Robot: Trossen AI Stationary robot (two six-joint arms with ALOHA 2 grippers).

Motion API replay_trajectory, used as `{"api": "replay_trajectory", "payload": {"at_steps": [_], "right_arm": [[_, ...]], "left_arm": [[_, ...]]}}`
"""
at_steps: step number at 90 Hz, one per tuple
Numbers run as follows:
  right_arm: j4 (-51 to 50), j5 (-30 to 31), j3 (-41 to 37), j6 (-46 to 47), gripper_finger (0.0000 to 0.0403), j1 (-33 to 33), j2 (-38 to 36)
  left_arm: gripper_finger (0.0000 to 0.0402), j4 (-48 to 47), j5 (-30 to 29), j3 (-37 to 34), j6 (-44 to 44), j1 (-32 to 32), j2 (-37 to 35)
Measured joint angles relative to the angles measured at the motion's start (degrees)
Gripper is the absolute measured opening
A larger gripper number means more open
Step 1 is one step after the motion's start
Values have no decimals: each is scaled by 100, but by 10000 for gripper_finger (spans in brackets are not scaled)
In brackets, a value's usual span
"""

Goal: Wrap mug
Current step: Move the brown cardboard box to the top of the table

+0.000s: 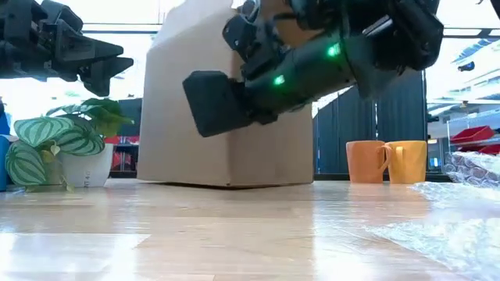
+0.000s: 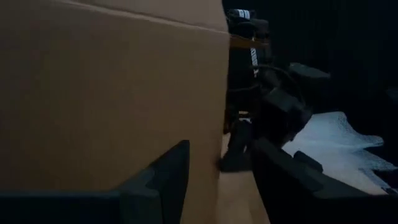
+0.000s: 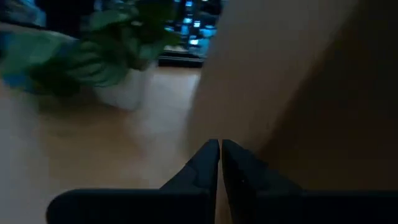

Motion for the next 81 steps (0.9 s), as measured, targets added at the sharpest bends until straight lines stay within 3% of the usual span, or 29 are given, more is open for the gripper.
{"api": "replay_trajectory", "payload": {"at_steps": [13, 22, 34, 56, 81], "right_arm": [[-35, 491, -84, -485, 0, 226, -212], [-262, 392, -100, -452, 0, 367, -495], [-1088, -203, -100, -135, 0, 439, -959], [-3298, -1966, -103, 2024, 0, 20, -1424], [-3276, -1527, -99, 2036, 0, -470, -937]], "left_arm": [[156, -1, -2, 0, 0, -1, -1], [156, -1, 0, 0, 0, 0, -1], [156, 2, 0, 0, 0, -2, 0], [156, 2, -2, 0, 0, -1, -1], [156, -3, -2, 0, -1, -1, 0]]}}
